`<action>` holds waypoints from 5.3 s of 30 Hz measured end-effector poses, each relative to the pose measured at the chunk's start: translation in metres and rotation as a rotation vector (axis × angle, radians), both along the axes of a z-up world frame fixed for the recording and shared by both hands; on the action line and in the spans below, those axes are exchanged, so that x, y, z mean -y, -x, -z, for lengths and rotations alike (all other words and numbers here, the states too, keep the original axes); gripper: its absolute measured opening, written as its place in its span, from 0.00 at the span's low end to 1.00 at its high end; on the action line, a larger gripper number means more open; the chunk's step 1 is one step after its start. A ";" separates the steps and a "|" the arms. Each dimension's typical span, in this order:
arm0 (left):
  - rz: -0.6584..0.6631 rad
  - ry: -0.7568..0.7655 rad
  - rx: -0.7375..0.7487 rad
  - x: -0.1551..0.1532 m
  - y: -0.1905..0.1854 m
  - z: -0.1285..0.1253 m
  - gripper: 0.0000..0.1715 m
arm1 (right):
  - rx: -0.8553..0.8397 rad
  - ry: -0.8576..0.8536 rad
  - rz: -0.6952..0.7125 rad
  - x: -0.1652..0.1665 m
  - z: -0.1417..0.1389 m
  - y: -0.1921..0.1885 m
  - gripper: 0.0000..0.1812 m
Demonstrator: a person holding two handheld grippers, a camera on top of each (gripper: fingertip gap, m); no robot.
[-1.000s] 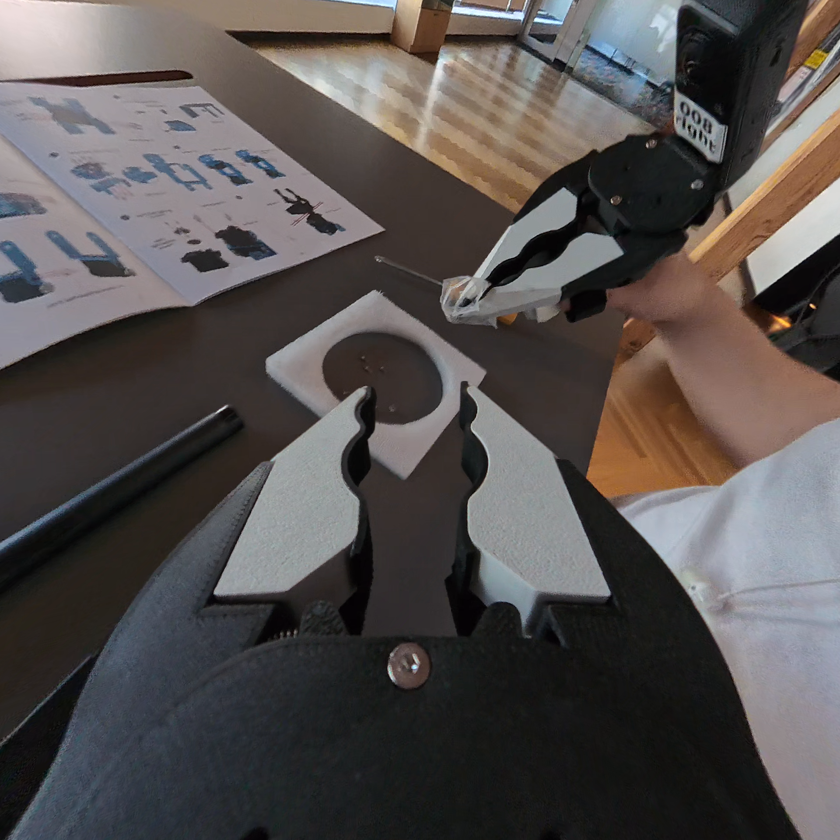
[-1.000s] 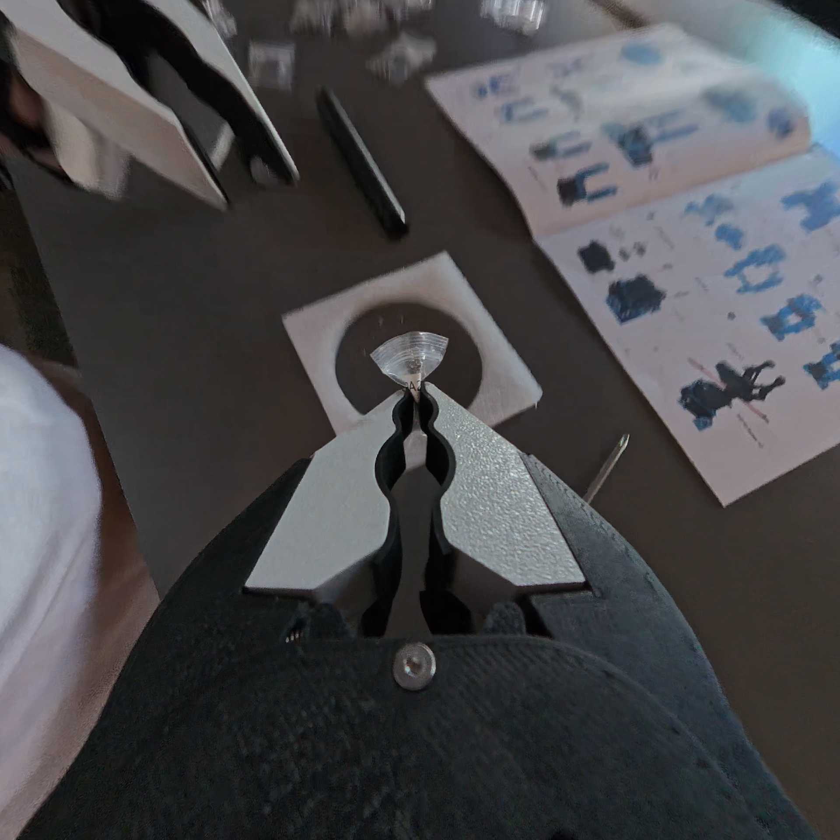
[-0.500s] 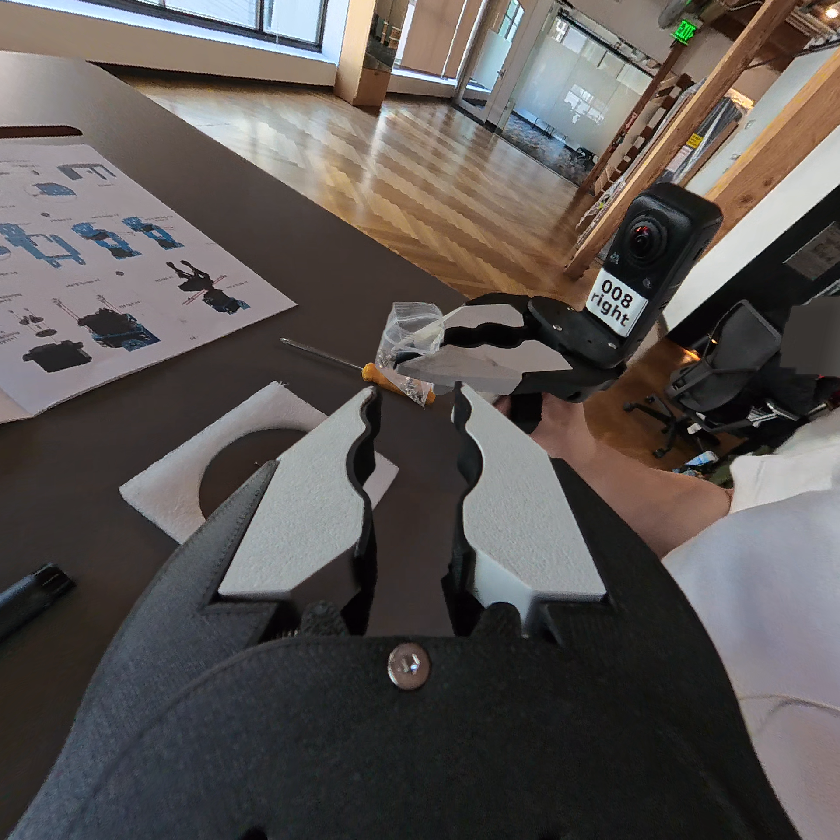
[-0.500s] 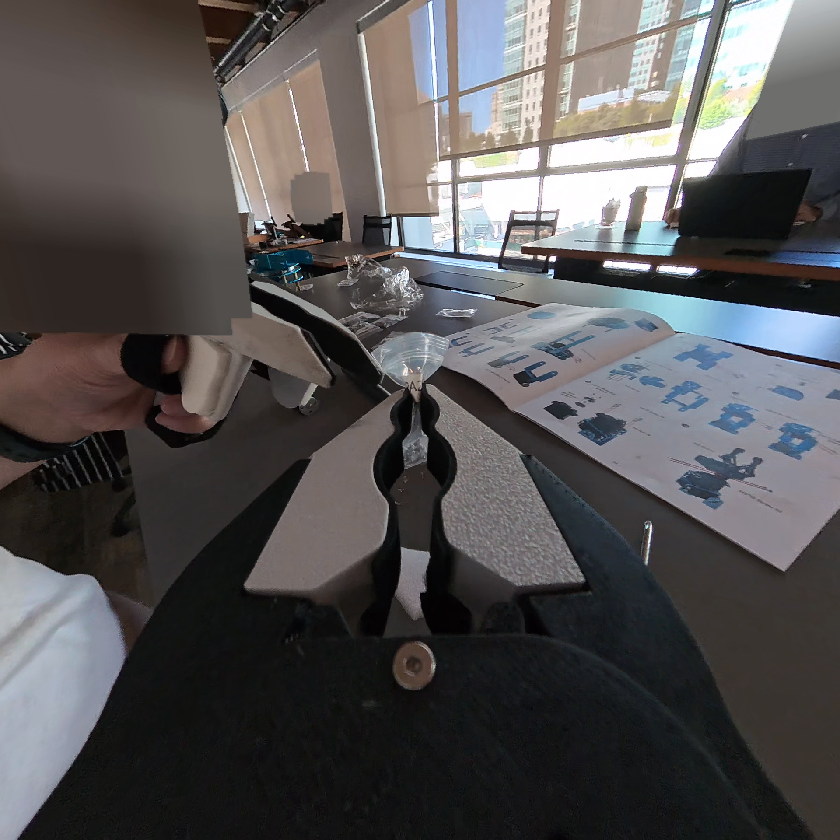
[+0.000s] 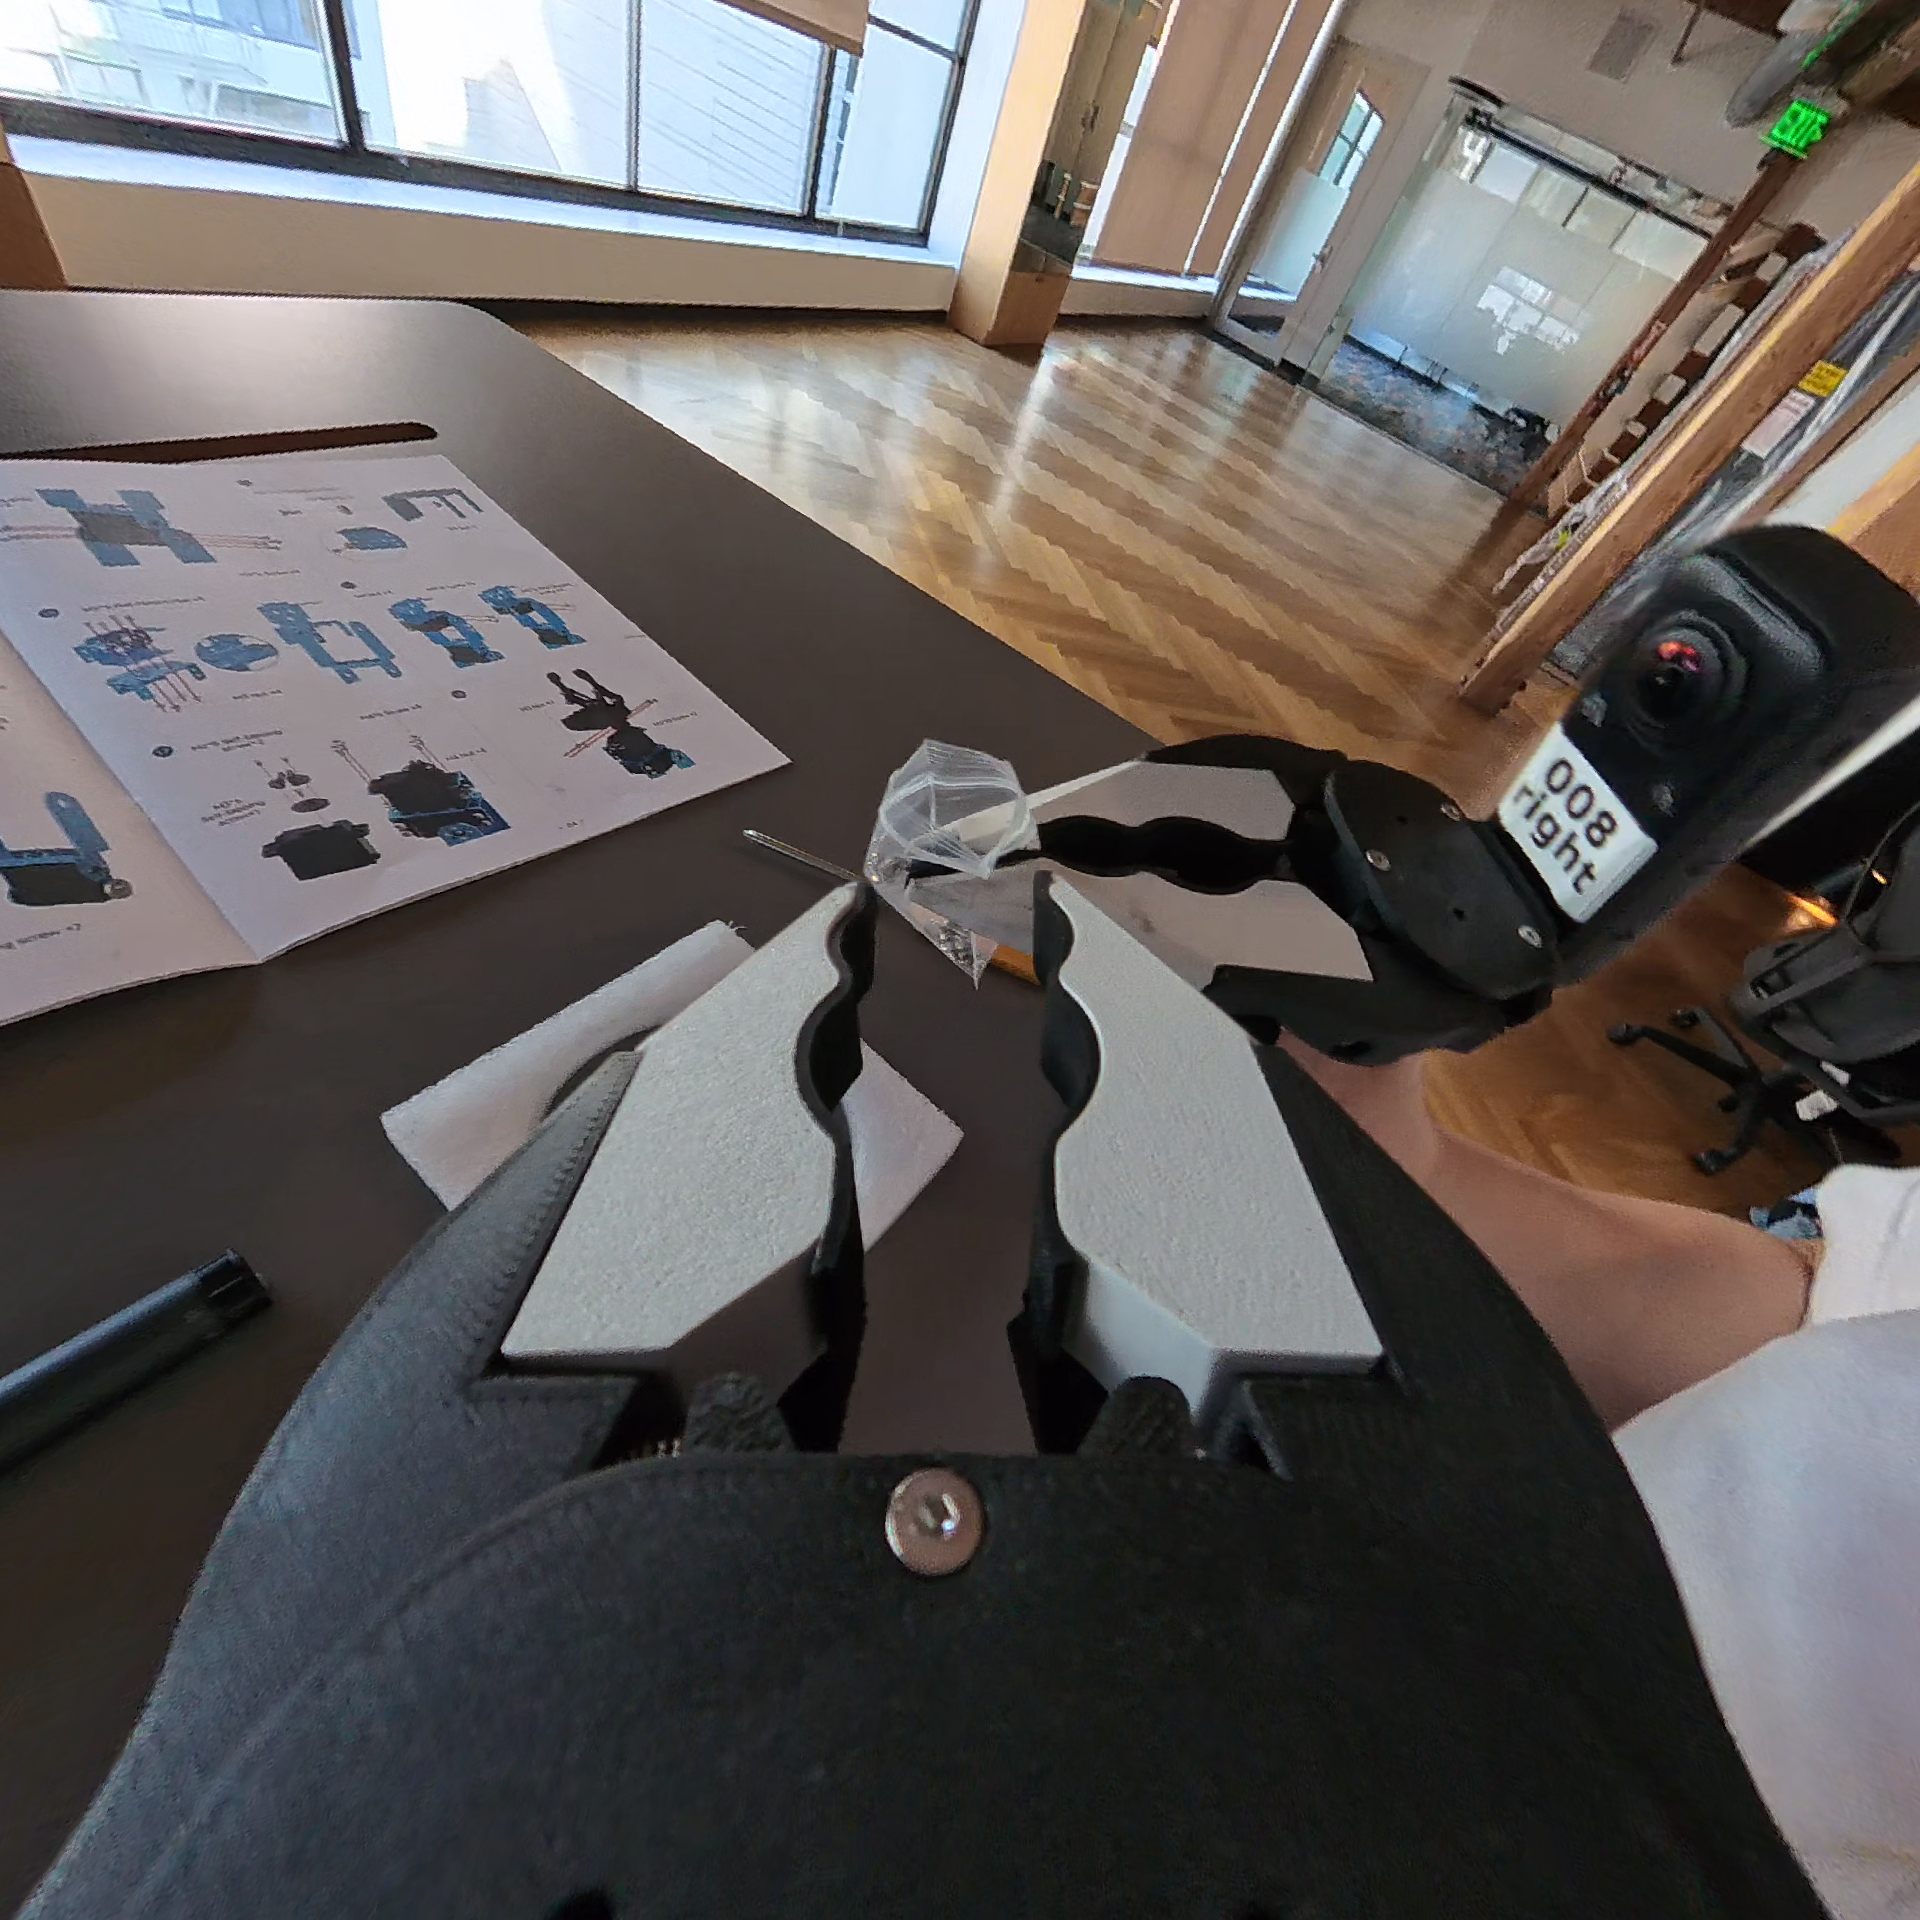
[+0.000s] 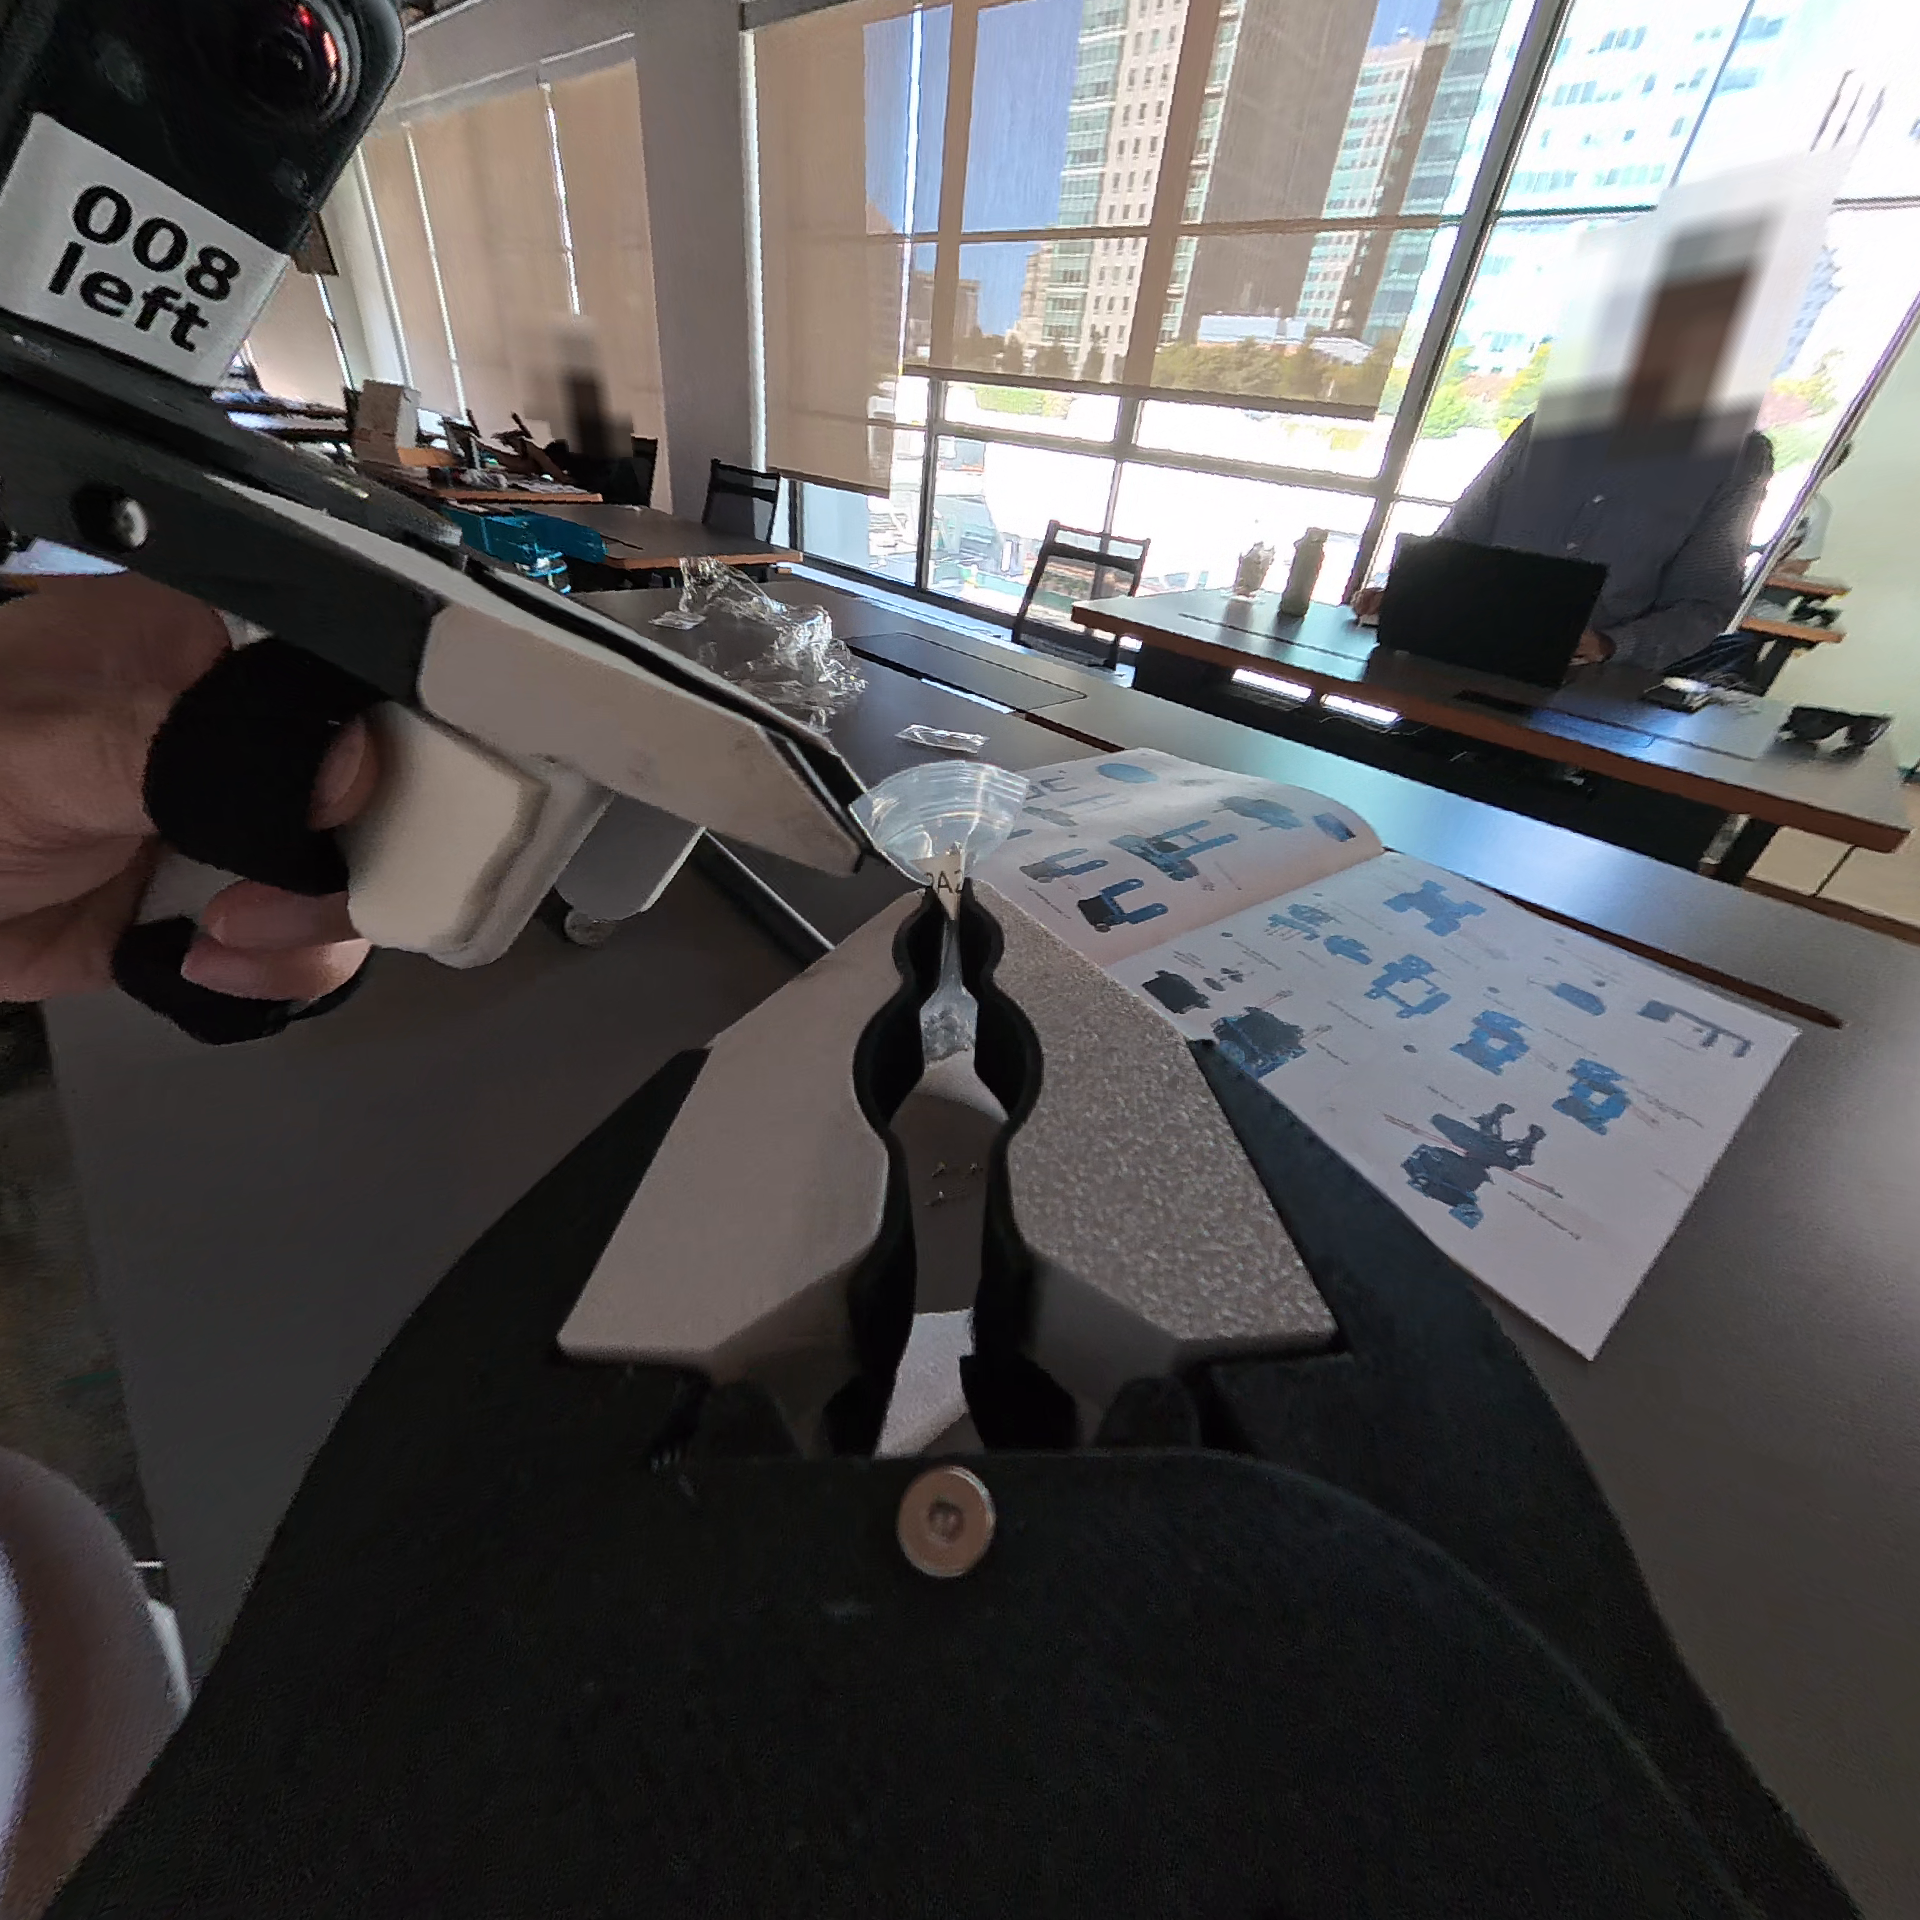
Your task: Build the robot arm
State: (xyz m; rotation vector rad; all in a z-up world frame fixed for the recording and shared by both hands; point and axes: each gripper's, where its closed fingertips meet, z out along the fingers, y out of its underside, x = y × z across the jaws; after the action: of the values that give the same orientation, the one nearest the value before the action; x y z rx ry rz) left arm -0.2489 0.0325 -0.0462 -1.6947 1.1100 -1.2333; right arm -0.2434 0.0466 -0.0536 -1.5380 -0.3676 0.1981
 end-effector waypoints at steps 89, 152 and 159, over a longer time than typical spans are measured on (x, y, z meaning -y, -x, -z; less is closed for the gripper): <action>0.372 0.153 0.167 -0.013 0.045 0.004 0.00 | -0.683 0.351 -0.691 0.011 0.010 0.023 0.00; 0.434 0.299 0.116 -0.018 0.032 0.008 0.00 | -0.460 0.432 -0.718 -0.009 0.000 0.034 0.10; 0.435 0.289 0.105 -0.015 0.032 0.011 0.00 | -0.361 0.475 -0.739 -0.005 0.008 0.043 0.01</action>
State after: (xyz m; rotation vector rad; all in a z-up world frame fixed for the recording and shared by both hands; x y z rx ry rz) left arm -0.2813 0.0479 -0.0569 -1.6172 1.3306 -1.8081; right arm -0.2865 0.0515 -0.0612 -1.7209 -0.6160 1.1944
